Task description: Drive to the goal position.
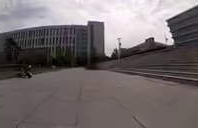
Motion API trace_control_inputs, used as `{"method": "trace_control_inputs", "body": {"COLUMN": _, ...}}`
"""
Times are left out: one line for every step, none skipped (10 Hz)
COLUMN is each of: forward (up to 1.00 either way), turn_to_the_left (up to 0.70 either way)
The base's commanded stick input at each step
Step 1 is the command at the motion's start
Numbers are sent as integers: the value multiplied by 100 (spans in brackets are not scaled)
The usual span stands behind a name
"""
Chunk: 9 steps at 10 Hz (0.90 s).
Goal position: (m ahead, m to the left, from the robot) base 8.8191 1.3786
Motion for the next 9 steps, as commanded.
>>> {"method": "trace_control_inputs", "body": {"forward": 66, "turn_to_the_left": 10}}
{"method": "trace_control_inputs", "body": {"forward": 66, "turn_to_the_left": 0}}
{"method": "trace_control_inputs", "body": {"forward": 66, "turn_to_the_left": 0}}
{"method": "trace_control_inputs", "body": {"forward": 66, "turn_to_the_left": 0}}
{"method": "trace_control_inputs", "body": {"forward": 66, "turn_to_the_left": 0}}
{"method": "trace_control_inputs", "body": {"forward": 66, "turn_to_the_left": 0}}
{"method": "trace_control_inputs", "body": {"forward": 66, "turn_to_the_left": 0}}
{"method": "trace_control_inputs", "body": {"forward": 66, "turn_to_the_left": 0}}
{"method": "trace_control_inputs", "body": {"forward": 66, "turn_to_the_left": 0}}
